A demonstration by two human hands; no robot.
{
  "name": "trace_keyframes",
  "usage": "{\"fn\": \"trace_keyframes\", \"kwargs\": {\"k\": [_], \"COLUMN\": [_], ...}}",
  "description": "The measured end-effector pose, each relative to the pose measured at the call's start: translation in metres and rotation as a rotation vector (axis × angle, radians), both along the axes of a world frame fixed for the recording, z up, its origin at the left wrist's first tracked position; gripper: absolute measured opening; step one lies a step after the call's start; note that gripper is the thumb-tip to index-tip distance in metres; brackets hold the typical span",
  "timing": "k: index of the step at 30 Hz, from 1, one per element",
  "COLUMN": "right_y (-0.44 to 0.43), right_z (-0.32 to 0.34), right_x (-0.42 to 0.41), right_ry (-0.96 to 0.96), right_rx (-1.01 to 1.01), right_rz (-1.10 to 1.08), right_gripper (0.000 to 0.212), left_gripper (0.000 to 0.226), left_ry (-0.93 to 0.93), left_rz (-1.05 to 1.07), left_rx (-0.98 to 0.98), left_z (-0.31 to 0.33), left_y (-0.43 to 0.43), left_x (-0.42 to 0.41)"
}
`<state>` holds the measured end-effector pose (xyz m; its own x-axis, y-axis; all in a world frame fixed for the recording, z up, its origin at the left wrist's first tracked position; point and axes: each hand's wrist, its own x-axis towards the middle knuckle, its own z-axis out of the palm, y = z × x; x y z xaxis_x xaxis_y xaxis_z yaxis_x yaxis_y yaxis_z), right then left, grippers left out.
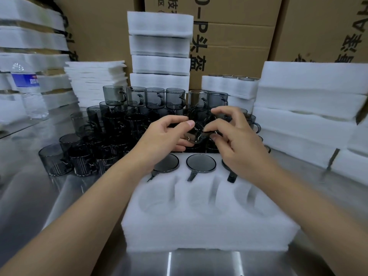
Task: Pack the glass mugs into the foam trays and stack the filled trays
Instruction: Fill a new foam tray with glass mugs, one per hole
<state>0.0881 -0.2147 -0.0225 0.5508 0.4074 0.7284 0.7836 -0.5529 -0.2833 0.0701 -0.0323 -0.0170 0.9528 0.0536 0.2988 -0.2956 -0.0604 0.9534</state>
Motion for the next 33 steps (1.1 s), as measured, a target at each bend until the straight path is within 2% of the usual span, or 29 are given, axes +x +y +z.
{"fn": "trace_keyframes", "kwargs": {"k": [8,14,23,27,33], "right_y": [0.0,-0.001,0.0,0.0,0.0], "right_z": [0.001,0.0,0.004,0.007,0.009], "right_x": [0.002,0.002,0.0,0.0,-0.001], "right_ry": [-0.019,-0.071,-0.043,0.005,0.062], "right_rx": [0.022,0.083,0.192,0.288,0.38], "right_rz": [-0.044,-0.051,-0.024,-0.044,-0.036], "right_gripper": [0.049,0.043,0.033,0.026,0.024], "left_gripper": [0.02,0.041,0.048,0.066,0.066], "left_ry": [-0.003,-0.019,-0.067,-0.039,-0.11], "left_rz": [-0.041,-0.087,-0.064,-0.074,-0.17], "left_rx": [0.007,-0.018,0.032,0.13,0.292], "left_z": [-0.001,0.0,-0.004,-0.001,0.0], "left_y": [0.003,0.004,0.003,0.001,-0.004], "left_x": [0.003,0.003,0.0,-0.003,-0.01]}}
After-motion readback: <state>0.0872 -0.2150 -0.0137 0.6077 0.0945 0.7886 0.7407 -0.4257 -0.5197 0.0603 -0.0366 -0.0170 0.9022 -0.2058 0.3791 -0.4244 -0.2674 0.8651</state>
